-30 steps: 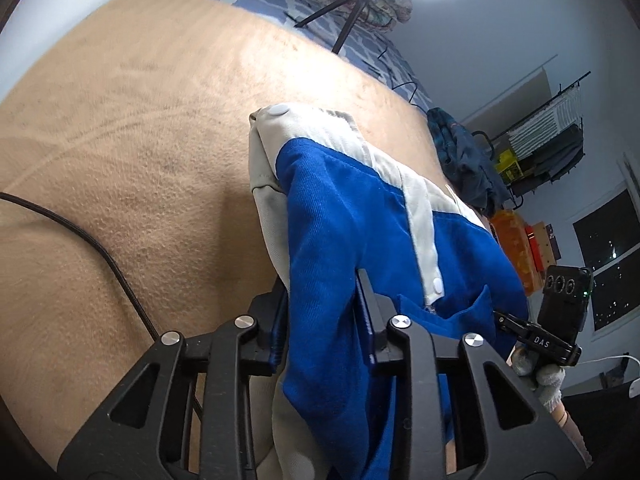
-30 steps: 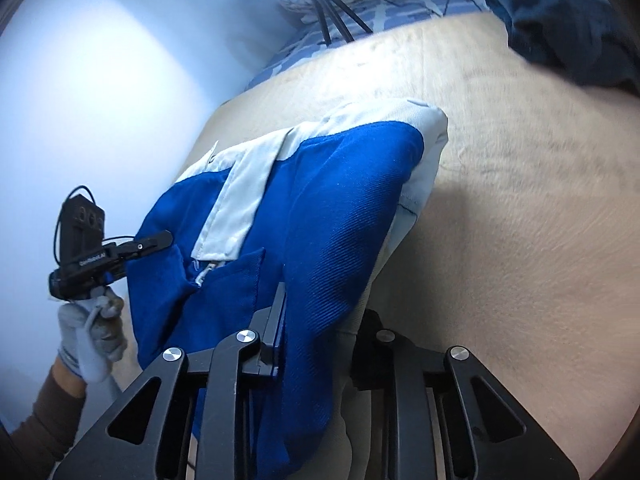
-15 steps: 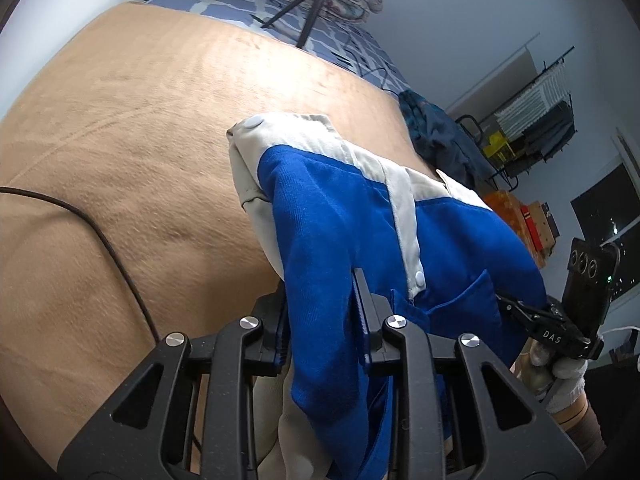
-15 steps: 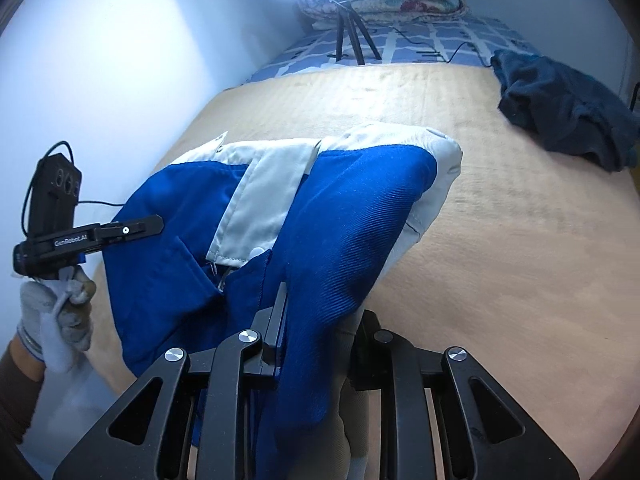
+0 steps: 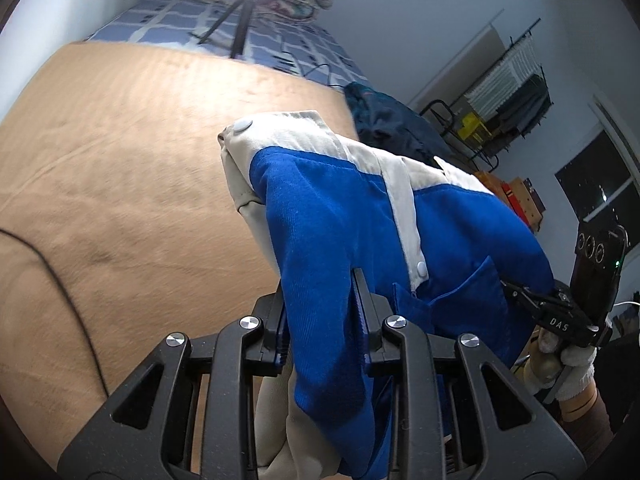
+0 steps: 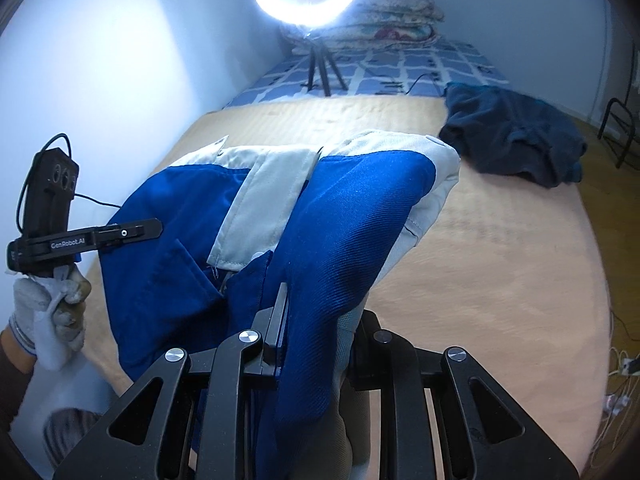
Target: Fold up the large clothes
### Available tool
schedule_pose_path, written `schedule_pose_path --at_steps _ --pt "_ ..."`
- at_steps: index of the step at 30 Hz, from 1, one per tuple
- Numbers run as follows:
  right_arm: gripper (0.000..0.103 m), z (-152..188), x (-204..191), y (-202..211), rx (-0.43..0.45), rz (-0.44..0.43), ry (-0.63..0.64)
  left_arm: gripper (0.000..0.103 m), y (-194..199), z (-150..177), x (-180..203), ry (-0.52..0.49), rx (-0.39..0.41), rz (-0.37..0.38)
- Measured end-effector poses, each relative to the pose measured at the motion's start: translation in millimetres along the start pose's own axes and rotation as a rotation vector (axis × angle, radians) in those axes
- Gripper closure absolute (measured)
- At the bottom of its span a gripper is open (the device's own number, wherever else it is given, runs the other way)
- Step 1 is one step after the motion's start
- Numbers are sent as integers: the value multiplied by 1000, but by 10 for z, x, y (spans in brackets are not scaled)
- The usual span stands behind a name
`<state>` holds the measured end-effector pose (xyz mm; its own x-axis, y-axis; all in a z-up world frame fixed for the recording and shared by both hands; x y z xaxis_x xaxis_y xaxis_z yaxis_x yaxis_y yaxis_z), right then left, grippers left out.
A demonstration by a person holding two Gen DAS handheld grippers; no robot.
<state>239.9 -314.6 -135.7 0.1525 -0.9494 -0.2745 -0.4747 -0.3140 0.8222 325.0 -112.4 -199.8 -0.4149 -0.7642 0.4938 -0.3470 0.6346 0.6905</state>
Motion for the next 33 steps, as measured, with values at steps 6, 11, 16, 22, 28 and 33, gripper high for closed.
schedule_pose_path --at_steps 6,11,16,22,28,33 --pt "83 -153 272 152 32 17 -12 78 -196 -241 325 -63 -19 4" --pt "83 -307 537 207 54 30 -29 78 -417 -479 569 -114 -10 5" --pt "84 -482 794 195 70 63 -30 78 -726 -708 702 -136 -13 19" --pt "84 -688 1162 221 101 97 -48 79 -1126 -1062 961 -177 6 41" --pt "84 -995 1585 221 145 140 -61 79 -1554 -1477 1200 -212 32 68" --pt "84 -1261 1934 158 174 182 -66 79 -1944 -1855 1361 -238 52 91"
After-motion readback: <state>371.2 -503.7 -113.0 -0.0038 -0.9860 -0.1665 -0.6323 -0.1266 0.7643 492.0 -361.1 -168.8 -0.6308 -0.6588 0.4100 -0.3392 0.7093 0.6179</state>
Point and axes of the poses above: each gripper's, at about its wrist camera, not at the fingertips, and y roughly against the way its jaws point, x to its right, z to its underside, the point moved 3 cm from there along -y, roughly the way its jaws point, and after that the axes turned 3 degrees about -y, right-handed, at the moved point
